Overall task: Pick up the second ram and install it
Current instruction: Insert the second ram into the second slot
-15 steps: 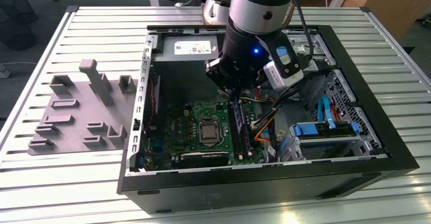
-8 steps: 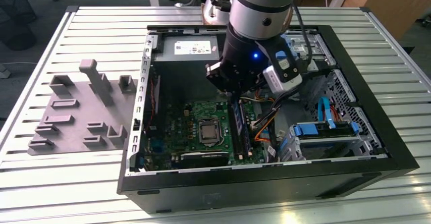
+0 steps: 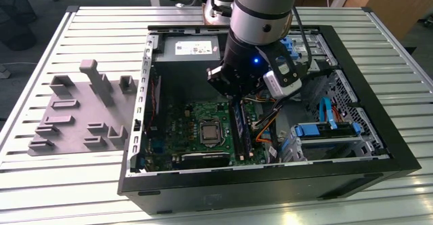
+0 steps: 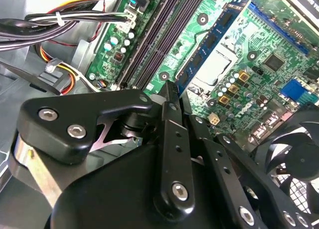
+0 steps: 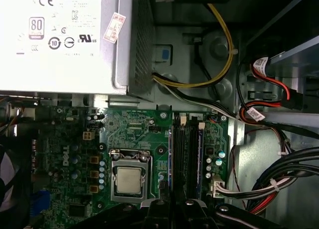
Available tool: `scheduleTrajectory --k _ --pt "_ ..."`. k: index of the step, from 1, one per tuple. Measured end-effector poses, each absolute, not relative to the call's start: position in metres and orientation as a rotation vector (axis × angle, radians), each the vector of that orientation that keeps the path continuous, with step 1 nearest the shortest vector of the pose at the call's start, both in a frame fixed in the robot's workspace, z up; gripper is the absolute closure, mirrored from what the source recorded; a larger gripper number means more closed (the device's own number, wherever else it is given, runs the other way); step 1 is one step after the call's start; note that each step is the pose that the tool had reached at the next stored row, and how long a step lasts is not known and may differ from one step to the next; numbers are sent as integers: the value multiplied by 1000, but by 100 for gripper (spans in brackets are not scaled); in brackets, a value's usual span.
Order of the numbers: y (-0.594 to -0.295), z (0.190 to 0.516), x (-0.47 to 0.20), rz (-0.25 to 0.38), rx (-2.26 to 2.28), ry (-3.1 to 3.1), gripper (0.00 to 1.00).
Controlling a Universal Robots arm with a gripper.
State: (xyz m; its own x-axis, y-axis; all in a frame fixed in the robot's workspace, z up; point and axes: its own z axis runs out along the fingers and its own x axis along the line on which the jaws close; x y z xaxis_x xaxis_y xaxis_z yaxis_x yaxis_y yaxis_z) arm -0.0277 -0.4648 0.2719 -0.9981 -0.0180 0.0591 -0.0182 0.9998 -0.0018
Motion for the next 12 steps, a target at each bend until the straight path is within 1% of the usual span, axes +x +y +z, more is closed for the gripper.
scheduleTrajectory --k 12 --pt "-465 267 -24 3 28 -3083 86"
